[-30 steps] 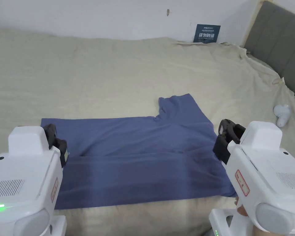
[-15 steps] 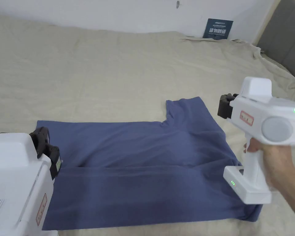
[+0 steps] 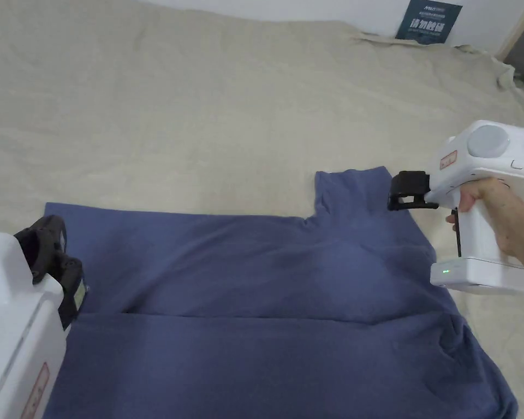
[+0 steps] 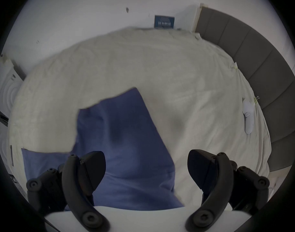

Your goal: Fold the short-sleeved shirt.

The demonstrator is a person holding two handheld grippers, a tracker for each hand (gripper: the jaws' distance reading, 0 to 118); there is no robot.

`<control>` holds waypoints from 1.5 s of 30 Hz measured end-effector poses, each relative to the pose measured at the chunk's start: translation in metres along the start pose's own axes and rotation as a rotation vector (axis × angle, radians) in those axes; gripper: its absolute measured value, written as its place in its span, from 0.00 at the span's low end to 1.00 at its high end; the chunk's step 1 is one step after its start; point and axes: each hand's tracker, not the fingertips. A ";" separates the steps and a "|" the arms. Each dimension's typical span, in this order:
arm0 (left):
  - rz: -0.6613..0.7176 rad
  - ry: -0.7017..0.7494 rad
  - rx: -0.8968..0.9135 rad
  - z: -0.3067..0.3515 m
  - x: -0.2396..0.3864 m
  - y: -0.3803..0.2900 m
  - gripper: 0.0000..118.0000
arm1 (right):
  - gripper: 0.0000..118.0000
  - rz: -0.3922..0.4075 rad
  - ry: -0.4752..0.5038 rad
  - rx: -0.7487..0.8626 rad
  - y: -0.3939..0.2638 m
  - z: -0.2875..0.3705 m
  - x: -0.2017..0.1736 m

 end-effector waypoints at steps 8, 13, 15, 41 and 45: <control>0.000 0.011 -0.026 -0.023 0.007 -0.008 0.00 | 0.85 -0.028 -0.019 -0.058 0.003 -0.046 0.012; 0.005 0.017 -0.059 -0.034 0.009 -0.015 0.00 | 0.44 -0.061 -0.003 -0.063 0.000 -0.056 0.015; 0.010 0.016 -0.076 -0.039 0.010 -0.017 0.00 | 0.29 -0.062 0.002 -0.064 -0.001 -0.061 0.017; 0.048 0.010 -0.649 -0.237 -0.102 0.060 0.97 | 0.02 0.019 0.046 0.050 0.004 -0.012 0.018; -0.015 0.040 -0.810 -0.264 -0.106 0.040 0.97 | 0.02 0.016 0.043 0.051 0.002 -0.012 0.019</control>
